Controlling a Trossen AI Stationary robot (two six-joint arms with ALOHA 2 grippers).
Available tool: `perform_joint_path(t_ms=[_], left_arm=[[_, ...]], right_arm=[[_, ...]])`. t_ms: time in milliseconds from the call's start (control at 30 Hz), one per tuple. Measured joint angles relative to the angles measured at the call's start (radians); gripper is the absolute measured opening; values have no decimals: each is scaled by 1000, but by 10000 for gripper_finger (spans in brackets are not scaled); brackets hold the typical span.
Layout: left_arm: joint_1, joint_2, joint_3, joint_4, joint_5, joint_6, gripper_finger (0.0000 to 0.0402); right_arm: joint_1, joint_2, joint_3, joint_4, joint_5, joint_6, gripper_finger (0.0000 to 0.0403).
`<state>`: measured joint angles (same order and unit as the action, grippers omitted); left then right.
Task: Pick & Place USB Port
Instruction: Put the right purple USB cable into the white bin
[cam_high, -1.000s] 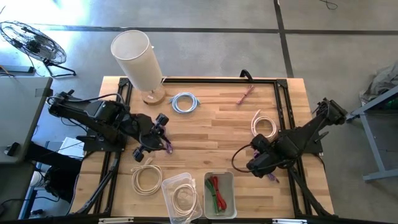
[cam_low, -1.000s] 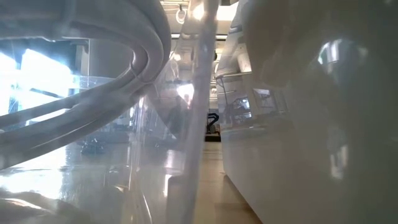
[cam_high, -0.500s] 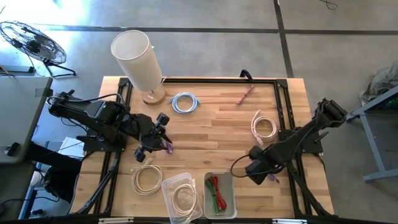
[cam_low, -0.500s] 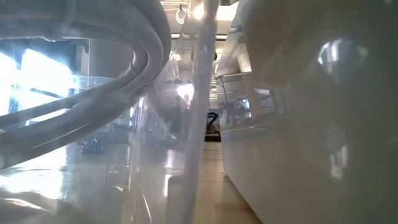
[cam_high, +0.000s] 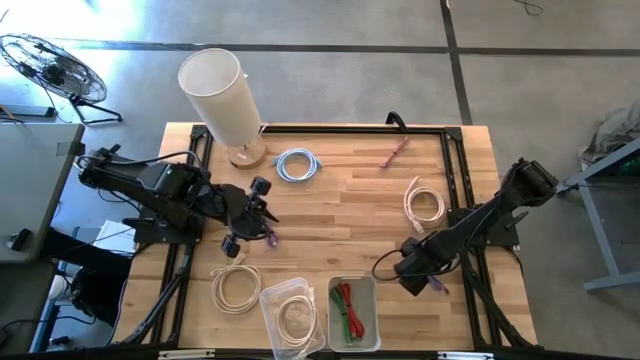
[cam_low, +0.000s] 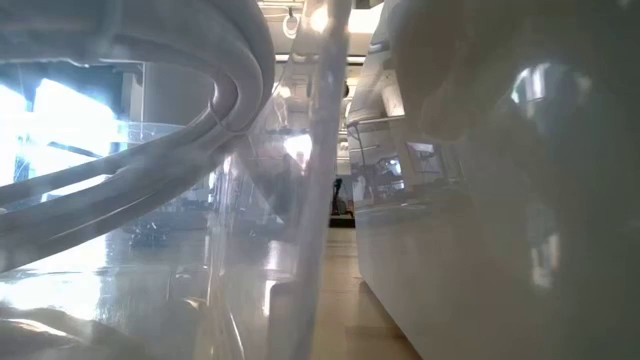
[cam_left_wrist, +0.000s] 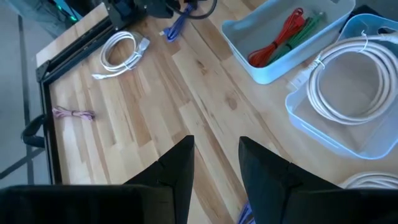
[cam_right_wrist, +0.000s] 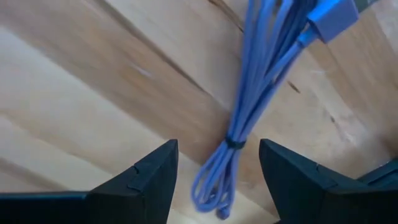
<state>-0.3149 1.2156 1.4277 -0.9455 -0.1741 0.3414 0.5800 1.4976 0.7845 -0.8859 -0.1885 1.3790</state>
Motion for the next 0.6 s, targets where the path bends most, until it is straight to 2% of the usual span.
perform_joint_path(t_ms=[267,367,467,600], left_arm=[[0,0,0,1,-2,-7,122],[0,0,0,1,-5,-7,122],[0,4,0,1,-5,-7,122],[0,16,-1,-1,-4,-7,122]], right_arm=[[0,0,-108,89,-13,32,215],[-1,-6,-147,143,-20,34,200],[-1,-8,-169,167,-23,52,154],[-2,-8,-171,167,-18,41,47]])
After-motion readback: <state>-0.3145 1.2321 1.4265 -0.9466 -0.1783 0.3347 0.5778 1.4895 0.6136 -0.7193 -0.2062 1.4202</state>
